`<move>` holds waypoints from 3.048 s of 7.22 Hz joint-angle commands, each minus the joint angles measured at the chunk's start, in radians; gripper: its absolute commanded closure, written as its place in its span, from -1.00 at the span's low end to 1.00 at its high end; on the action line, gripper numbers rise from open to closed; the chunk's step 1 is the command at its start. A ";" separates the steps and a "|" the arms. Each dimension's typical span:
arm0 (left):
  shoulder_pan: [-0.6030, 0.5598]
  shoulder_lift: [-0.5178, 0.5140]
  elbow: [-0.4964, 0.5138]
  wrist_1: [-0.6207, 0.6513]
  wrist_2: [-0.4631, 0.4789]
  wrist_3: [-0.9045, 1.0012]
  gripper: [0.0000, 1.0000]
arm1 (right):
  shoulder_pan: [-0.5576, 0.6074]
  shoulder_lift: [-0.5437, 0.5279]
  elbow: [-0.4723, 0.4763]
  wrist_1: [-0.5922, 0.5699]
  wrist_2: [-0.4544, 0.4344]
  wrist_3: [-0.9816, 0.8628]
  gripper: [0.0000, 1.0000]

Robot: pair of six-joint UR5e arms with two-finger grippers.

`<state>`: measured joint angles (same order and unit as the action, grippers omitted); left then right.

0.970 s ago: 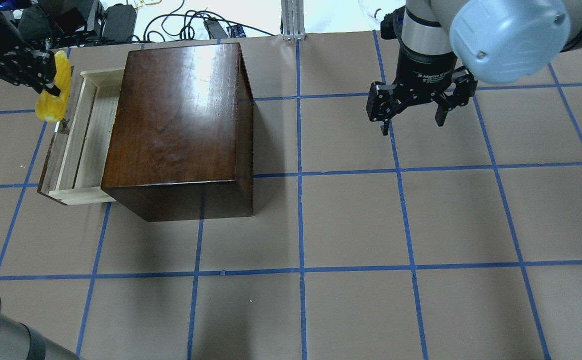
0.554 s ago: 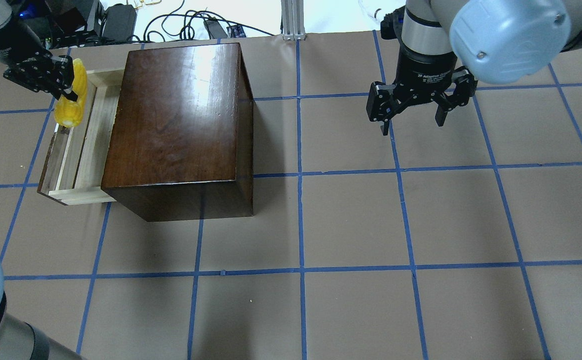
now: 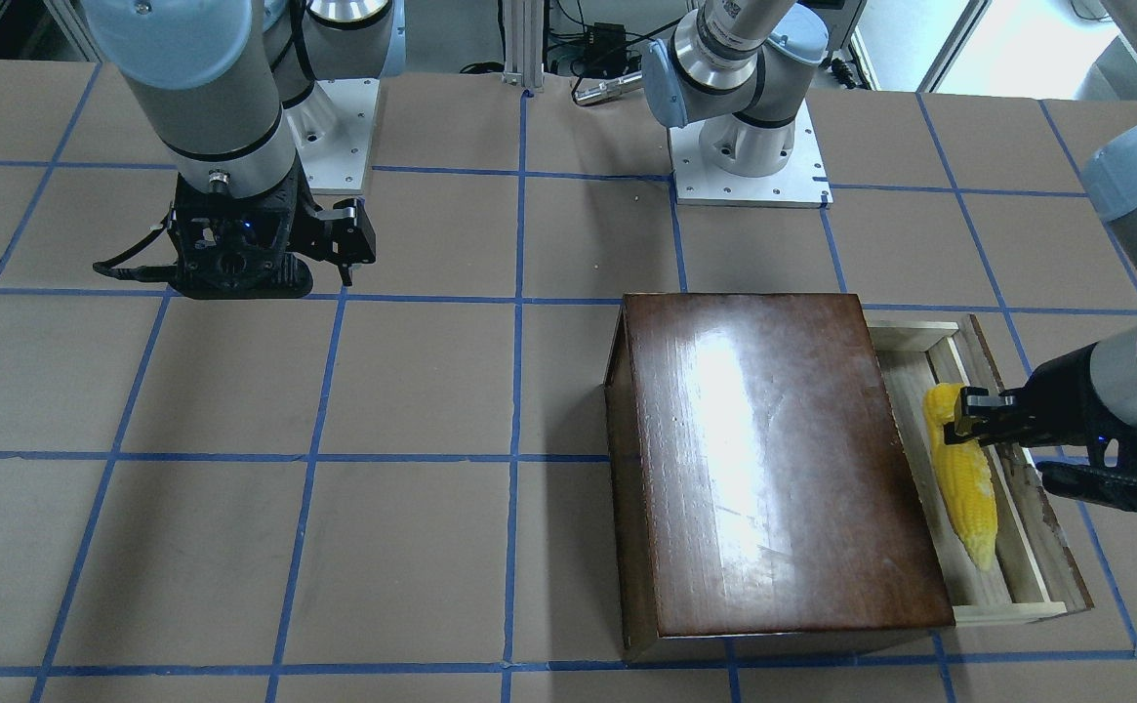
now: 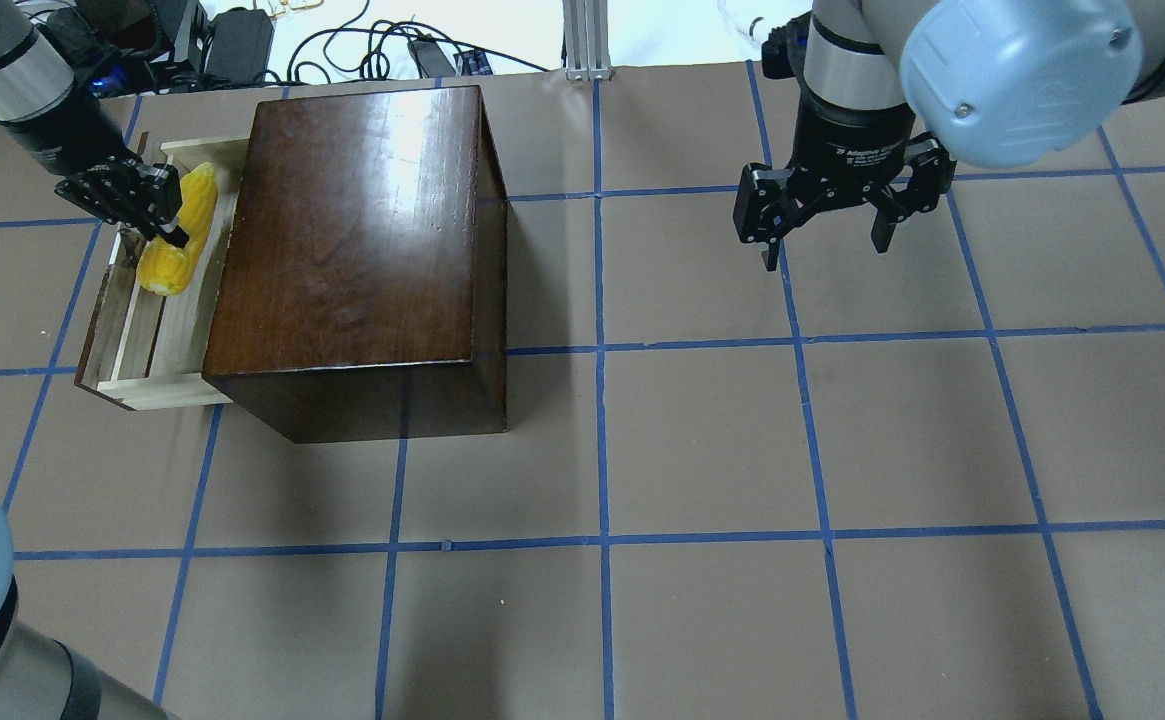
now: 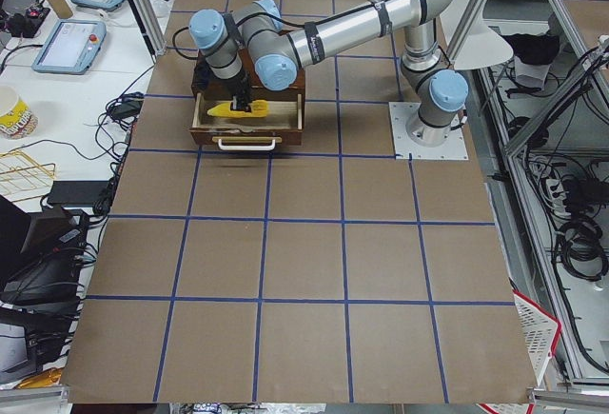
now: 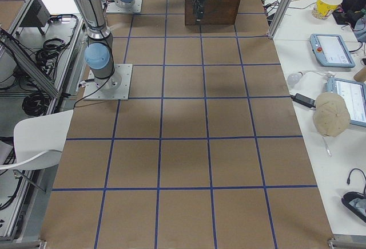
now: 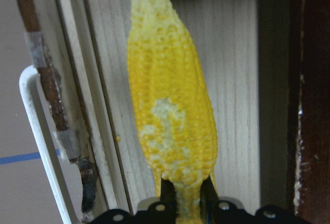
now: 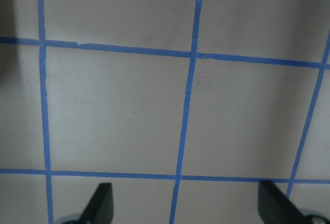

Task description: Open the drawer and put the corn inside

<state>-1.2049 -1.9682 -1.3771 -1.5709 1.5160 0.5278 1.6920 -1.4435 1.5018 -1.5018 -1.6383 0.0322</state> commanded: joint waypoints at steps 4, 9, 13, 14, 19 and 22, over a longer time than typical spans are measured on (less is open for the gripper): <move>0.002 -0.038 -0.005 0.051 -0.049 0.014 0.36 | 0.000 0.000 0.000 0.000 0.000 0.000 -1.00; 0.002 -0.012 0.006 0.043 -0.042 0.009 -1.00 | 0.000 0.000 0.000 0.000 0.000 0.000 -1.00; -0.019 0.057 0.071 -0.065 0.053 -0.108 -1.00 | 0.000 0.000 0.000 0.000 0.000 0.000 -1.00; -0.056 0.077 0.088 -0.078 0.056 -0.117 -1.00 | 0.000 0.000 0.000 0.000 0.000 0.000 -1.00; -0.261 0.160 0.061 -0.109 0.047 -0.334 -1.00 | 0.000 0.000 0.000 0.000 0.000 0.000 -1.00; -0.272 0.219 -0.038 -0.098 0.050 -0.389 -1.00 | 0.000 0.000 0.000 0.000 0.000 0.000 -1.00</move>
<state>-1.4728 -1.7761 -1.3690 -1.6735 1.5662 0.1753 1.6919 -1.4435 1.5018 -1.5018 -1.6383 0.0322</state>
